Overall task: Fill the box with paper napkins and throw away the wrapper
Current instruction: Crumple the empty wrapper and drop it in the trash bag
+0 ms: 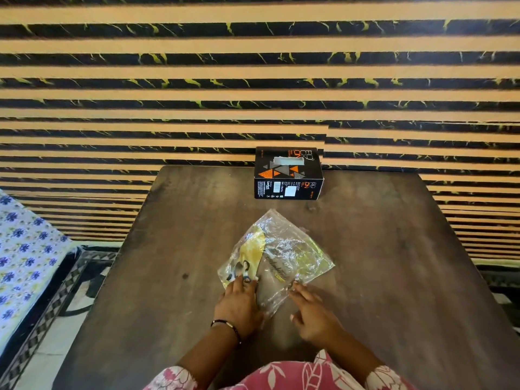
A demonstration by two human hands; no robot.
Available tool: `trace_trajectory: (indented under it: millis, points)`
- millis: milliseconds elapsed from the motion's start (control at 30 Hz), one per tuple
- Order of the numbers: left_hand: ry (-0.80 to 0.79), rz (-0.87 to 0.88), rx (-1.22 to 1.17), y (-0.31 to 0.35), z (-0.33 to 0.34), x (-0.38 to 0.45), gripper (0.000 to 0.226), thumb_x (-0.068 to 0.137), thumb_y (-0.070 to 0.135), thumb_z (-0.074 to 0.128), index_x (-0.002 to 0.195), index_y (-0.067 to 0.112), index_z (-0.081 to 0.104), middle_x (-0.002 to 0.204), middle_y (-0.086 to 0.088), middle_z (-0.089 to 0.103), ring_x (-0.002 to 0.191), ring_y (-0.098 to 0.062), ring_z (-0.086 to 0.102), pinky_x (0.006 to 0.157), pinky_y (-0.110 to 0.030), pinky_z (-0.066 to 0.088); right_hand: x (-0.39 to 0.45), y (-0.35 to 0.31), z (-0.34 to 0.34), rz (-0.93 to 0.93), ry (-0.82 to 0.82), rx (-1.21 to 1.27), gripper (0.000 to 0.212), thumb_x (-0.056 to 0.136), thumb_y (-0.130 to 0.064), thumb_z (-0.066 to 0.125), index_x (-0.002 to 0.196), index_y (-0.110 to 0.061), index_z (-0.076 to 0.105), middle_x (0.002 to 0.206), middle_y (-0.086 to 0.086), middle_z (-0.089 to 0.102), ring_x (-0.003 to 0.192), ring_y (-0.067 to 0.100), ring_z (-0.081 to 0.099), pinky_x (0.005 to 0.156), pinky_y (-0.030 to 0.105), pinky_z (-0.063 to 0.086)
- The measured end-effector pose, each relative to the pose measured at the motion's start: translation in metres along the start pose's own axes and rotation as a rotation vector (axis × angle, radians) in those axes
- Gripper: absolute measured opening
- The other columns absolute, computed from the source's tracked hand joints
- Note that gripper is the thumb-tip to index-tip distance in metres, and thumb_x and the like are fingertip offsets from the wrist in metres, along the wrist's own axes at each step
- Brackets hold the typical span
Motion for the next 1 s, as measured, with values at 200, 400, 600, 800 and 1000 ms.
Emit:
trace_trajectory:
  millis: [200,400,600,800,1000]
  points:
    - [0.122,-0.055,-0.179,0.006,-0.012,0.004,0.063,0.092,0.023,0.043,0.145,0.013,0.008,0.128,-0.014,0.053,0.11,-0.034,0.057,0.085,-0.041,0.046,-0.006,-0.008,-0.002,-0.075,0.018,0.016,0.067,0.09,-0.031,0.048,0.148,-0.027,0.016,0.159,-0.004,0.005,0.145,0.02,0.009,0.115,0.034,0.022]
    - [0.112,-0.03,0.001,0.021,-0.007,0.002,0.028,0.092,0.023,0.044,0.117,0.026,0.057,0.138,-0.005,0.039,0.132,-0.028,0.028,0.104,-0.042,0.028,-0.003,-0.011,0.006,-0.053,-0.064,0.032,0.08,0.088,-0.036,0.054,0.149,-0.025,0.003,0.159,-0.004,-0.003,0.146,0.02,0.006,0.116,0.035,0.019]
    - [0.064,0.065,-0.146,0.014,0.002,0.012,0.019,0.087,0.019,0.054,0.104,0.018,0.064,0.145,-0.01,0.036,0.135,-0.029,0.031,0.11,-0.034,0.029,0.001,-0.009,0.011,-0.057,-0.066,0.021,0.079,0.088,-0.037,0.053,0.149,-0.023,0.005,0.159,-0.003,0.001,0.146,0.018,0.006,0.116,0.032,0.013]
    - [0.119,0.122,-0.237,0.024,-0.006,0.004,0.051,0.083,0.015,0.055,0.131,0.02,0.038,0.124,-0.01,0.053,0.101,-0.031,0.06,0.08,-0.038,0.047,-0.001,-0.006,0.004,0.038,0.046,0.123,0.087,0.085,-0.035,0.059,0.149,-0.02,0.003,0.159,-0.003,-0.003,0.145,0.02,0.009,0.114,0.03,0.02]
    - [-0.009,0.069,-0.2,0.03,0.003,0.011,0.087,0.083,0.015,0.058,0.147,0.008,0.0,0.147,-0.018,0.025,0.117,-0.034,0.052,0.095,-0.037,0.043,0.004,-0.001,0.003,0.121,0.008,0.109,0.114,0.072,-0.049,0.07,0.148,-0.016,-0.008,0.159,-0.001,-0.01,0.146,0.024,-0.004,0.116,0.04,0.015]
Point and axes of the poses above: each hand's wrist, its own x-axis towards the middle knuckle, its own z-axis out of the palm, y = z × x, the point moved 6 cm from there along x, towards the middle knuckle
